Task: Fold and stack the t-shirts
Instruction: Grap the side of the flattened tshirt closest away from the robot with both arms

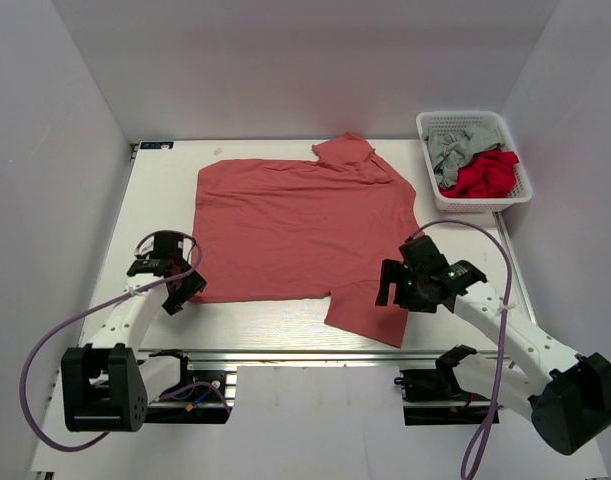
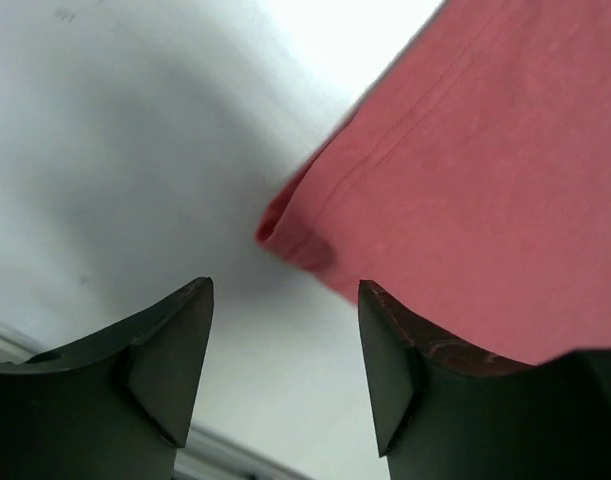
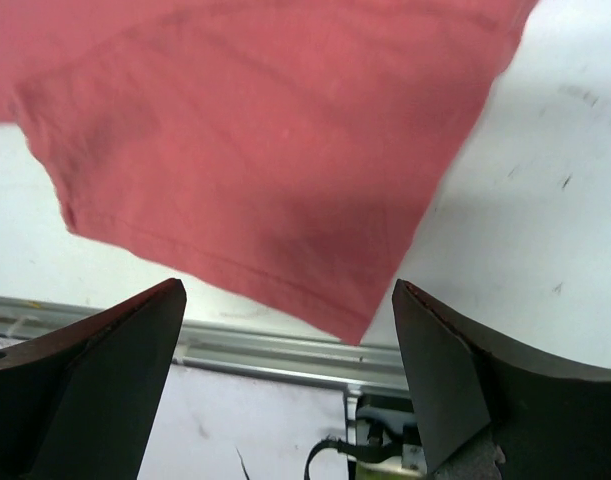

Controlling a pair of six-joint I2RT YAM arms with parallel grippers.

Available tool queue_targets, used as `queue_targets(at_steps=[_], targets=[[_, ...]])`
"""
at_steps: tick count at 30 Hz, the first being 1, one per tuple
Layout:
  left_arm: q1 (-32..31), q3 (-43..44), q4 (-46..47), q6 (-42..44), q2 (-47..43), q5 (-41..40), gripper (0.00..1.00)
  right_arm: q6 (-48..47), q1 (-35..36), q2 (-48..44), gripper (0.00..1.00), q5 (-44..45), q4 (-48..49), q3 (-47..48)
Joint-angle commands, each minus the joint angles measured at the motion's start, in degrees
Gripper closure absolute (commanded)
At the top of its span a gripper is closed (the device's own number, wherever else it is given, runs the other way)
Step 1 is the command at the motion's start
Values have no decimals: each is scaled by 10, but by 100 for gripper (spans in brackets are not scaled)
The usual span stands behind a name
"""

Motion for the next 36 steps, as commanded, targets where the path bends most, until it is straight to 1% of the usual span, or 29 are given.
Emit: queue_targets(at_steps=[1, 3, 6, 8, 12, 13, 15, 16, 17, 18, 22, 26, 28, 34, 35, 36], targets=[[1, 0, 77, -4, 20, -15, 32, 45, 30, 1, 10, -8, -19, -12], [1, 6, 83, 5, 45, -38, 38, 64, 44, 6, 10, 18, -23, -20], [1, 6, 83, 5, 66, -33, 49, 109, 58, 3, 10, 32, -33, -28], [1, -2, 93, 5, 73, -25, 49, 124, 63, -1, 10, 33, -39, -31], [1, -8, 99, 5, 85, -36, 50, 128, 69, 6, 10, 39, -55, -29], [1, -8, 99, 5, 85, -36, 52, 131, 71, 11, 10, 38, -61, -29], [1, -21, 108, 5, 90, -30, 59, 133, 74, 20, 10, 28, -63, -33], [1, -21, 113, 5, 95, -30, 78, 136, 78, 21, 10, 25, -66, -35], [1, -28, 113, 5, 95, -24, 93, 138, 82, 22, 10, 21, -70, -37], [1, -29, 119, 5, 100, -24, 100, 145, 84, 16, 10, 22, -75, -38], [1, -43, 126, 5, 100, -13, 100, 149, 92, 11, 10, 21, -80, -49], [1, -49, 131, 5, 76, -8, 100, 135, 103, 50, 10, 15, -37, -55], [1, -49, 125, 5, 62, -29, 100, 119, 107, 71, 10, 21, -22, -57], [1, -49, 130, 5, 56, -7, 100, 117, 110, 110, 16, 22, 33, -77], [1, -49, 130, 10, 56, -7, 100, 124, 110, 118, 18, 26, 42, -81], [1, -49, 130, 11, 56, 0, 100, 126, 110, 126, 26, 27, 49, -82]])
